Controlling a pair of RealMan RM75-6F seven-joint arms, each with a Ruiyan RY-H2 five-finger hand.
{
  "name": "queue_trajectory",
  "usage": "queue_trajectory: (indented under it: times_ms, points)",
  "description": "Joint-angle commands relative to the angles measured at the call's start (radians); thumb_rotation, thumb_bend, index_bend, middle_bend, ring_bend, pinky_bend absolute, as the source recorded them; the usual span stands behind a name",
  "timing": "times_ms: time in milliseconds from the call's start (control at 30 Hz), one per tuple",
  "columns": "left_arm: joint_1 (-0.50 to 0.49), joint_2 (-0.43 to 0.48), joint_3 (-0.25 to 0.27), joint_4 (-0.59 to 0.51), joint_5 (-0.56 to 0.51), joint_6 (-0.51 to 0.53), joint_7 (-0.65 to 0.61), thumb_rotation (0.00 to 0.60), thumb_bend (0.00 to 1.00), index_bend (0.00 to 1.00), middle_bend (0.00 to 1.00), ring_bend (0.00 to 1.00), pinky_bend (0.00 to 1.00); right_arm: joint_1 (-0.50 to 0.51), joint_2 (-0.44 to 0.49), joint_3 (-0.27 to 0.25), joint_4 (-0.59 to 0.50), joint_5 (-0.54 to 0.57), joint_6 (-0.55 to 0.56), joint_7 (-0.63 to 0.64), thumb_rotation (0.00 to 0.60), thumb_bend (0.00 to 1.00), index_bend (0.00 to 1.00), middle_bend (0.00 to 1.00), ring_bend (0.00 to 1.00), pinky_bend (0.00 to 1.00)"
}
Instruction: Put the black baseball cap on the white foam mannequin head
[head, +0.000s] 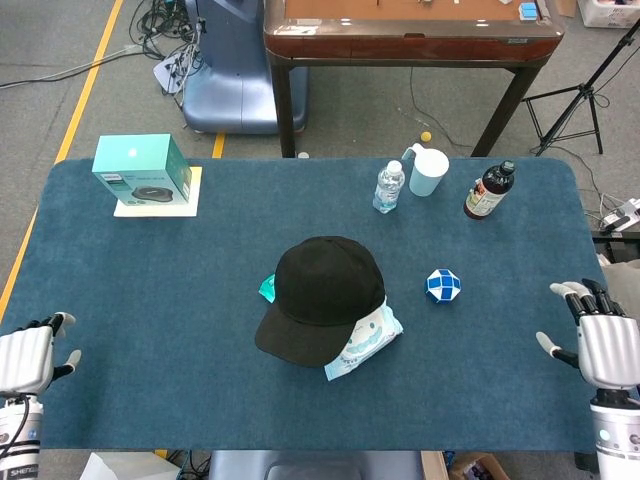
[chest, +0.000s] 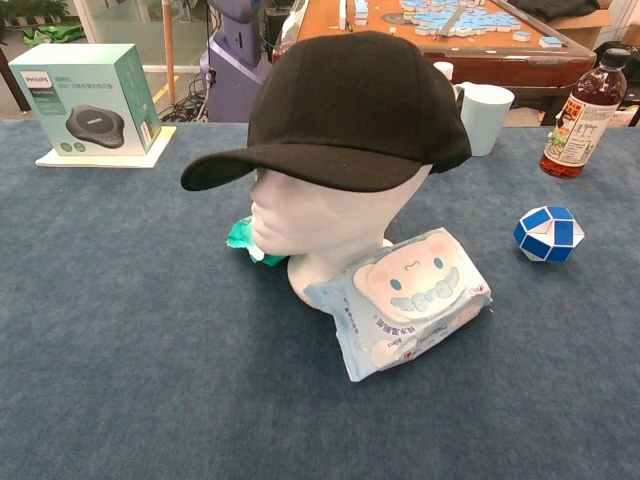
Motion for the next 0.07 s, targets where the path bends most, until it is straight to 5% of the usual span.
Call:
queue_trajectory:
  times_ms: [33,67]
  points:
    - [-0.003,-0.003,-0.002,0.005,-0.003,-0.004,-0.003,0.6,0.21,0.37,0.46,0.4,0.46,0.005,0.008,-0.004,-0.002,0.012,-0.023,0.012,0.6,0.0,0.3,0.3,0.18,0.42]
    - [-0.003,-0.005,-0.001,0.007,-0.004,-0.006,-0.003,0.6,0.21,0.37,0.46,0.4,0.46,0.005,0.01,-0.005,-0.003,0.013,-0.025,0.013,0.6,0.0,0.3,0.3,0.18,0.42]
